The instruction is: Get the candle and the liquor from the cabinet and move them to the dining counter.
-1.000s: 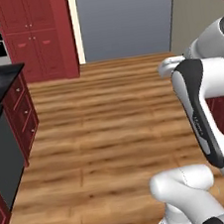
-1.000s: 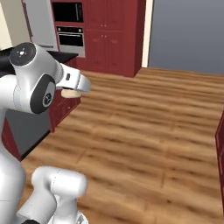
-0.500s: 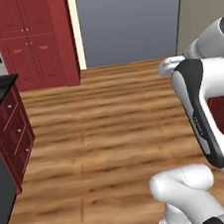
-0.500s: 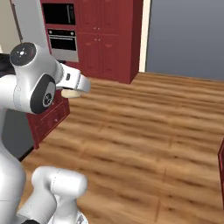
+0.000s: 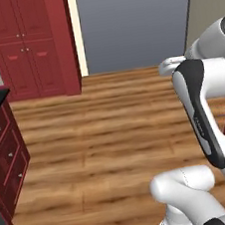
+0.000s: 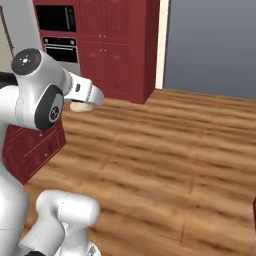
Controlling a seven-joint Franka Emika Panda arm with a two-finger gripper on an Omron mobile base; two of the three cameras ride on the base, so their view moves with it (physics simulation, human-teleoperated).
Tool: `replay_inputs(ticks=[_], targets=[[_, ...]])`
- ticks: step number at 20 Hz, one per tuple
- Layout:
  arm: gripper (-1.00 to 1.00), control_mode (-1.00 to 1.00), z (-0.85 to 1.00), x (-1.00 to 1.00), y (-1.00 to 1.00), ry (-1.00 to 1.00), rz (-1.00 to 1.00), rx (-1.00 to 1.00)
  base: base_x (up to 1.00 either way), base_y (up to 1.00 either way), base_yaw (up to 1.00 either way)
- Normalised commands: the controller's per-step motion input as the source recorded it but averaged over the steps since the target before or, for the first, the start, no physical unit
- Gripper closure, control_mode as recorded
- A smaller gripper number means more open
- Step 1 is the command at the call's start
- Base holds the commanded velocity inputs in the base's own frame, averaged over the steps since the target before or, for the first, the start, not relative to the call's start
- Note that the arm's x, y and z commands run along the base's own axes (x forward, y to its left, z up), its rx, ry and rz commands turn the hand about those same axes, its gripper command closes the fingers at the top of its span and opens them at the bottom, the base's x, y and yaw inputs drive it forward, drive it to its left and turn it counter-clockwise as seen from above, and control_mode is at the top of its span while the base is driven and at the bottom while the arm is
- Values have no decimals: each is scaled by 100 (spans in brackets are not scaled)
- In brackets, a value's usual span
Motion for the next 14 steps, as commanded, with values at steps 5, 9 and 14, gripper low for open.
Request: replay_inputs(ticks=[5, 9, 14], targets=[[100, 100, 0, 0, 0, 0, 0, 0, 100, 0, 2], [100, 100, 0, 0, 0, 0, 0, 0, 100, 0, 2], [100, 100, 0, 0, 0, 0, 0, 0, 100, 0, 1]])
